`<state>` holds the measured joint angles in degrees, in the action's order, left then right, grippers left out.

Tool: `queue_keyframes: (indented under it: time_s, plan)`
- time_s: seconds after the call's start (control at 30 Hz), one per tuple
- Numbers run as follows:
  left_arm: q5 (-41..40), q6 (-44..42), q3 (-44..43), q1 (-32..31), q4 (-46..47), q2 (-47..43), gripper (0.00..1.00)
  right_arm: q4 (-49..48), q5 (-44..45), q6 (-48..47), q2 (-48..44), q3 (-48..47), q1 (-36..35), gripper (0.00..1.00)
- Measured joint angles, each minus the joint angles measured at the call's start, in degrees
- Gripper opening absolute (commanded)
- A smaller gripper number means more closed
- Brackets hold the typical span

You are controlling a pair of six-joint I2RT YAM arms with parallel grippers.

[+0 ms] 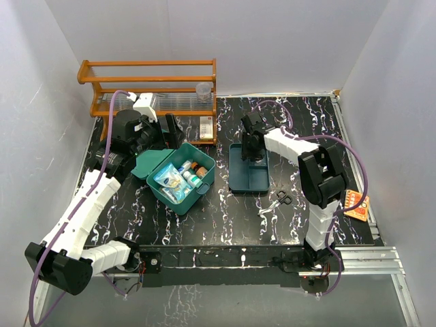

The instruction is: Organize the medicine kit

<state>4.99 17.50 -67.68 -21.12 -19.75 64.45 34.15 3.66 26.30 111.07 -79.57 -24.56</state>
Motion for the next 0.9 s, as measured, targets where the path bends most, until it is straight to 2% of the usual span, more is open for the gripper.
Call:
queue_keyframes:
  time_s: [0.23,0.43,0.57,0.7,0.83,0.9]
  plan:
    - [-0.74,-0.17,0.00,0.00,-0.04,-0.02,0.98,2.86,2.64,0.50,-2.60,-2.84,0.28,0.49]
    - [-2.25,-0.20,0.31,0.00,-0.17,-0.72,0.98,3.58,7.52,1.92,-14.32,0.37,4.24,0.68]
    - [-4.44,-0.07,0.59,0.00,-0.57,-1.73,0.98,3.43,13.16,2.75,-23.34,6.91,10.75,0.69]
    - [-8.55,0.74,3.19,0.00,-1.36,-4.37,0.99,3.67,15.76,4.42,-26.97,13.35,20.65,0.69]
    - [-17.29,4.66,6.05,-0.02,-4.17,-7.41,0.99,4.33,16.39,6.91,-27.10,18.21,30.67,0.68]
    - [-22.56,7.98,6.75,0.00,-6.88,-8.35,0.99,4.90,16.22,8.20,-27.08,20.02,34.77,0.63]
